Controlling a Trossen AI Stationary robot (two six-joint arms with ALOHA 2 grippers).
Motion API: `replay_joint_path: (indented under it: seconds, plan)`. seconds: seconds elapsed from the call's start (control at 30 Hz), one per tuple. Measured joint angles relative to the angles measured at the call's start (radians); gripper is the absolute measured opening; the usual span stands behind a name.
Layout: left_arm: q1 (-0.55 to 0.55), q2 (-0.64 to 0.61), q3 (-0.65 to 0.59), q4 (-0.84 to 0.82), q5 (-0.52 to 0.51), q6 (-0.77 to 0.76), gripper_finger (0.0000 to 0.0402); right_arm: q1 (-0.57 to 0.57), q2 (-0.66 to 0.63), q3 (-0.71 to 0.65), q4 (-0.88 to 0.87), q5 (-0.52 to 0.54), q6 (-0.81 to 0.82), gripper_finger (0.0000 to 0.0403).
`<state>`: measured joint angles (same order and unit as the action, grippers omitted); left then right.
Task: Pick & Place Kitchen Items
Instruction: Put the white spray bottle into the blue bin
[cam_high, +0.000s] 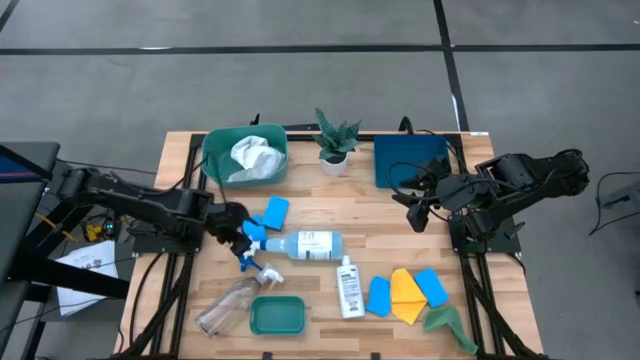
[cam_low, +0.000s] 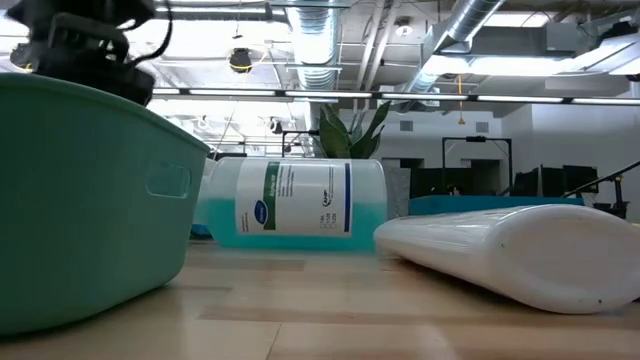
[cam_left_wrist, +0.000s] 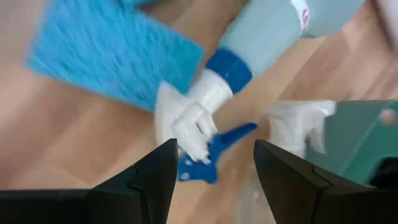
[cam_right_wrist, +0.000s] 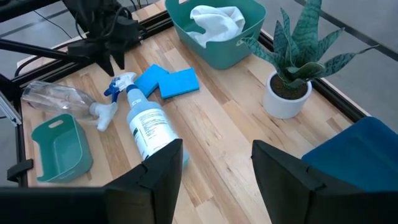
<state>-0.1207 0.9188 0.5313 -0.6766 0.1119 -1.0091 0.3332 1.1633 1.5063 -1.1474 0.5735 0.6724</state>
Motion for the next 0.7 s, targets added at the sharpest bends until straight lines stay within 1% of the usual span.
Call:
replay_joint_path:
  seconds: [0.1, 0.2, 0.3, 0.4, 0.6, 0.7]
  plan:
    - [-0.002, -0.106, -0.096, 0.082, -0.037, -0.097, 0.0209, 0.0, 0.0, 0.0, 0.0, 0.0, 0.0, 0.0185]
    - [-0.001, -0.22, -0.166, 0.141, -0.071, -0.148, 0.0209, 0.0, 0.0, 0.0, -0.001, -0.006, 0.0, 0.0185]
    - [-0.001, -0.295, -0.229, 0.145, -0.028, -0.157, 0.0209, 0.0, 0.0, 0.0, 0.0, -0.012, 0.0, 0.0185]
    - [-0.002, -0.325, -0.284, 0.171, -0.009, -0.159, 0.0209, 0.0, 0.0, 0.0, 0.0, -0.015, 0.001, 0.0185]
    - [-0.002, -0.324, -0.384, 0.384, -0.009, -0.156, 0.0209, 0.0, 0.0, 0.0, 0.0, -0.019, 0.006, 0.0185]
    - [-0.002, -0.309, -0.42, 0.458, 0.006, -0.156, 0.0209, -0.002, 0.0, 0.0, 0.001, -0.02, 0.008, 0.0185]
